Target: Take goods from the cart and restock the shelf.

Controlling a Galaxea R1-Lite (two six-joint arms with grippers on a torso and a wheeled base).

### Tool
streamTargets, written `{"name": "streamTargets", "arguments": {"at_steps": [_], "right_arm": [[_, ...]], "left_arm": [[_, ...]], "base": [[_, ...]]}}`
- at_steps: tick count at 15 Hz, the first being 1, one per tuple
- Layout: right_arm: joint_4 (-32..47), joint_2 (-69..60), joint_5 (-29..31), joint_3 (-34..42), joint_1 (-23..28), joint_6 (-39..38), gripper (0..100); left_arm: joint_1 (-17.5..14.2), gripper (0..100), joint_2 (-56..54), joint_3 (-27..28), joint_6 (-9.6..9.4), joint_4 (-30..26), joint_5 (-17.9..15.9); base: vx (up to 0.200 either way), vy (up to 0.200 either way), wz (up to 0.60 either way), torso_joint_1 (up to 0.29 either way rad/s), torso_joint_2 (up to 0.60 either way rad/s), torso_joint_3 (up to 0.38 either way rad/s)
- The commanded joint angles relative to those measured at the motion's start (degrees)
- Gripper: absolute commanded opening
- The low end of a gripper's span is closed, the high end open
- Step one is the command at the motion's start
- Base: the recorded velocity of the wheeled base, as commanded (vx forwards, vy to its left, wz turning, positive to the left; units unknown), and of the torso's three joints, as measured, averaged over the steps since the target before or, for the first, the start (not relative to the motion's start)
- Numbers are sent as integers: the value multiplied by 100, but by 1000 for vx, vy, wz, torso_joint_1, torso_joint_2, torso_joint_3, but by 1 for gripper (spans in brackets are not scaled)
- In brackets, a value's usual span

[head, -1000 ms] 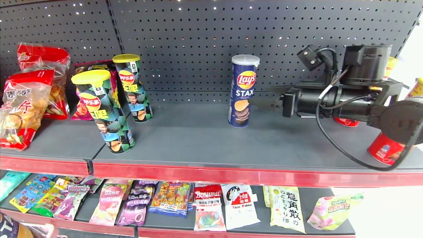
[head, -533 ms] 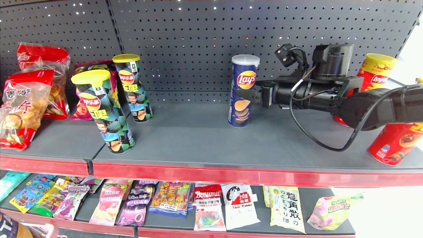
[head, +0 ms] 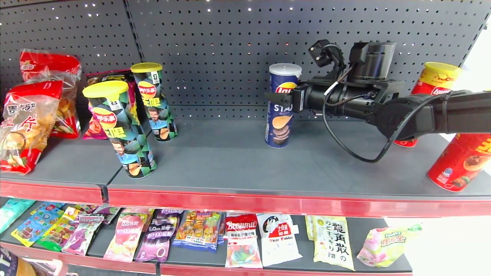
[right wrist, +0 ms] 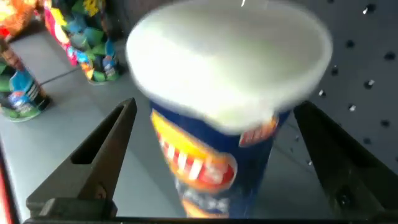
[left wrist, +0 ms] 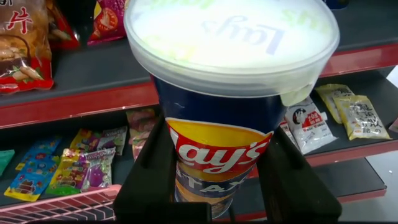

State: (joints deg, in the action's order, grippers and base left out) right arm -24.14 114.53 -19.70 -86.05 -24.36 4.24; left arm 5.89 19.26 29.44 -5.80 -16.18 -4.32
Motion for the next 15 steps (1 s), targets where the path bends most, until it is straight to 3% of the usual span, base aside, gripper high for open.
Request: {"name": "streamTargets", "arguments": {"at_steps": [1,3,4,8,12,15], "right_arm": [[-3,157,72,-157,-87,-2,100],[-47,236,116,-219,-140,6,100],[-47,298,195,-289,-148,6,0],[-3,219,309,-272,-201,-2,0],[23,-476,1065,414,-526,6,0],[23,-1170,1988,1099,-887,-20,0]], "left_arm": [[0,0,-19,9,0,1,1],[0,0,-10,27,0,1,1],[0,0,-19,35,0,-8,10],[0,0,-19,27,0,-8,36],[0,0,-19,27,0,-8,36],[0,0,-63,0,0,-26,45]], "base": [[0,0,0,0,0,0],[0,0,0,0,0,0],[0,0,0,0,0,0],[0,0,0,0,0,0],[0,0,0,0,0,0],[0,0,0,0,0,0]]}}
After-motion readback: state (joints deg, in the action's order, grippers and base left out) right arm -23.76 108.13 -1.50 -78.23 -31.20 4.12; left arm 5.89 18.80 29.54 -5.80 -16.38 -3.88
